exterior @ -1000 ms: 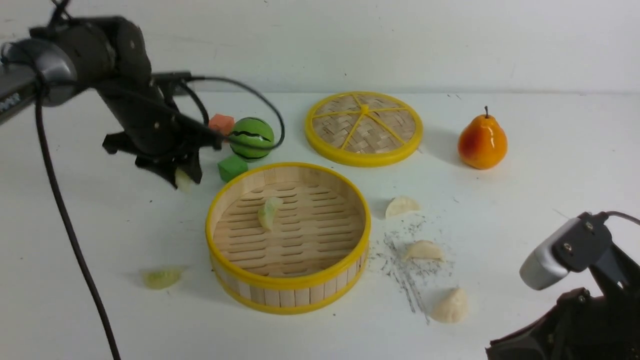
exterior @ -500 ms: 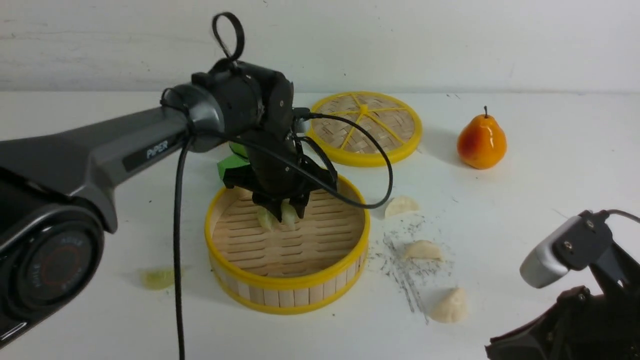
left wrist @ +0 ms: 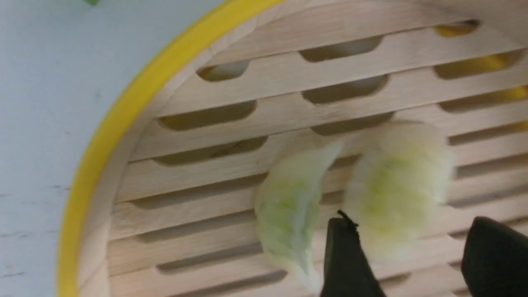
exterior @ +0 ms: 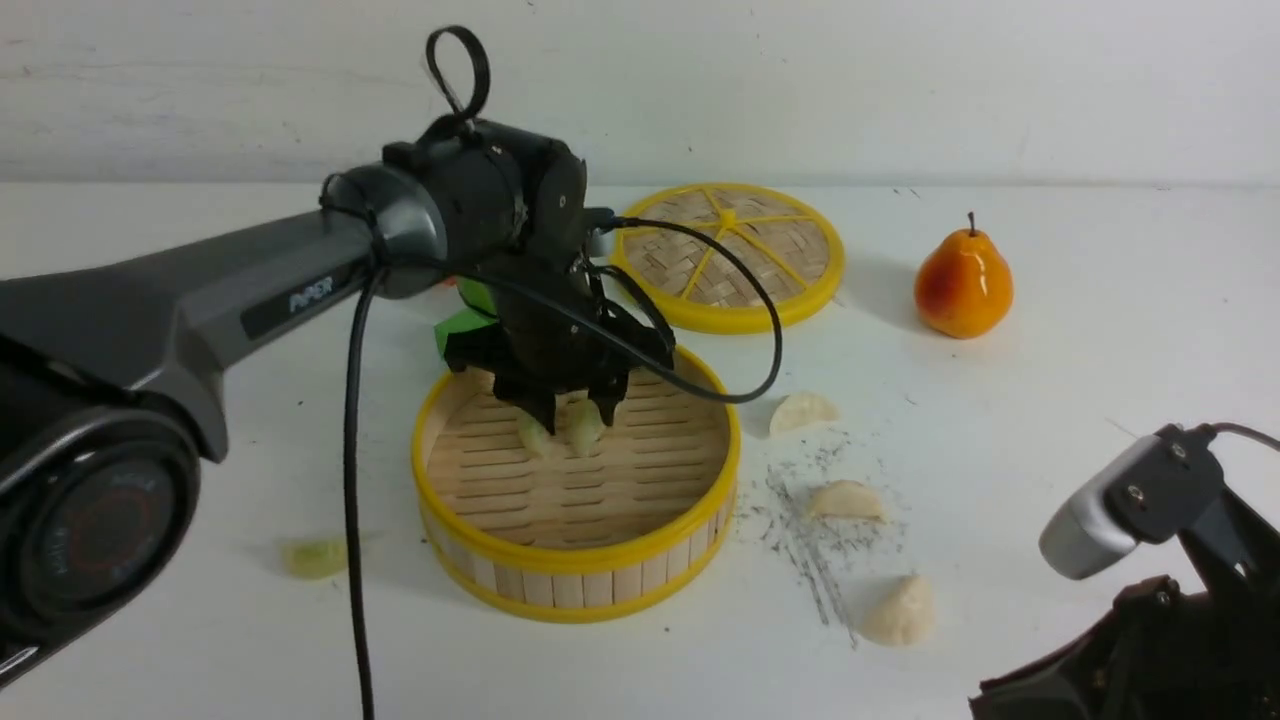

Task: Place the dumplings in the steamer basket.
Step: Use the left arm to put the dumpling into the steamer, then use the left arm to grab a dumpling

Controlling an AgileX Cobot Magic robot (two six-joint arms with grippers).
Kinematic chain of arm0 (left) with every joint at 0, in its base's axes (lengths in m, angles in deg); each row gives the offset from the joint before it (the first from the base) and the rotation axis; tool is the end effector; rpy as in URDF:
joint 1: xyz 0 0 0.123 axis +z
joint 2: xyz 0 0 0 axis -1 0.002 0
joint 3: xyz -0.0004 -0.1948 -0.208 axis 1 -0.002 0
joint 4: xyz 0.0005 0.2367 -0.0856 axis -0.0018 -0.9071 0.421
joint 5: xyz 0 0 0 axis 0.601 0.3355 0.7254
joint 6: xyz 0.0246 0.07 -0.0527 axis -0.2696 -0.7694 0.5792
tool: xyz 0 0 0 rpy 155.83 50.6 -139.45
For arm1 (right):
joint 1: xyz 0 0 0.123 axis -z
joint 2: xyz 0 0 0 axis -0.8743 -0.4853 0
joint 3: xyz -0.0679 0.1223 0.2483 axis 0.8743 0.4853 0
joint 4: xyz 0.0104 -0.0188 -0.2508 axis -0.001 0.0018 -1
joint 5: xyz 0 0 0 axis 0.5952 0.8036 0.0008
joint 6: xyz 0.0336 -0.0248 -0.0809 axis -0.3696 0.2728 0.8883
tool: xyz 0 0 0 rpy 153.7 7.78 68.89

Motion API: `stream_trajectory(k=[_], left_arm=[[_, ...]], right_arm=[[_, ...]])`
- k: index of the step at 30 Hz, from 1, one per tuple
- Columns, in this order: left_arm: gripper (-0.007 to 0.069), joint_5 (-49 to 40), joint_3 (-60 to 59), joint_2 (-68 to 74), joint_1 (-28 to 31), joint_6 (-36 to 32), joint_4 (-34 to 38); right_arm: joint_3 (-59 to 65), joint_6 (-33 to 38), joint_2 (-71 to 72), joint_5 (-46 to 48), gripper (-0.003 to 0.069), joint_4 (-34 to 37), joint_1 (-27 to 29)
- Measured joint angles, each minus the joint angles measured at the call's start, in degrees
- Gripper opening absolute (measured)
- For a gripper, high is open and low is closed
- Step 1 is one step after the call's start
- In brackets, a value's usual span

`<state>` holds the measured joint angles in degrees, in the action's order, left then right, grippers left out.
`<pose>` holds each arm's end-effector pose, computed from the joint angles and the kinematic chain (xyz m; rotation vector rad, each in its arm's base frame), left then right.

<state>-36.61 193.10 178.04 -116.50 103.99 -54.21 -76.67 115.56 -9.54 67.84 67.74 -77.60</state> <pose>0.4256 -0.2117 0.2332 0.1073 2.7432 -0.2194 0.1701 0.0930 0.2468 -0.6952 2.4016 0.6481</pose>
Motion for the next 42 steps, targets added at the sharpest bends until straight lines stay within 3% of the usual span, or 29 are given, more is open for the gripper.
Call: stream_trajectory(k=[8,12,16,23,30,42], left_arm=[[0.0356,-8.87,-0.90,-19.48,1.76,-11.77,-6.34],[0.0315,-10.80,-11.46,-25.40,6.73,-18.24,-5.48],[0.0280,1.29,-29.41,-25.31,11.40,-26.32,-2.94],[0.0281,7.60,-36.83,-21.15,11.48,-37.77,-3.47],[0.0298,9.22,-36.83,-16.36,11.48,-41.51,-5.22],[0.0301,10.98,-36.83,-13.91,11.48,-39.26,-6.93]], right_arm=[[0.00,0.00,0.00,0.32,0.0083,0.13,0.00],[0.00,0.00,0.00,0.51,0.0083,0.20,0.00],[0.00,0.00,0.00,1.46,0.0084,0.20,0.00],[0.00,0.00,0.00,1.91,0.0085,1.04,0.00],[0.00,0.00,0.00,1.91,0.0095,1.11,0.00],[0.00,0.00,0.00,1.91,0.0095,1.22,0.00]])
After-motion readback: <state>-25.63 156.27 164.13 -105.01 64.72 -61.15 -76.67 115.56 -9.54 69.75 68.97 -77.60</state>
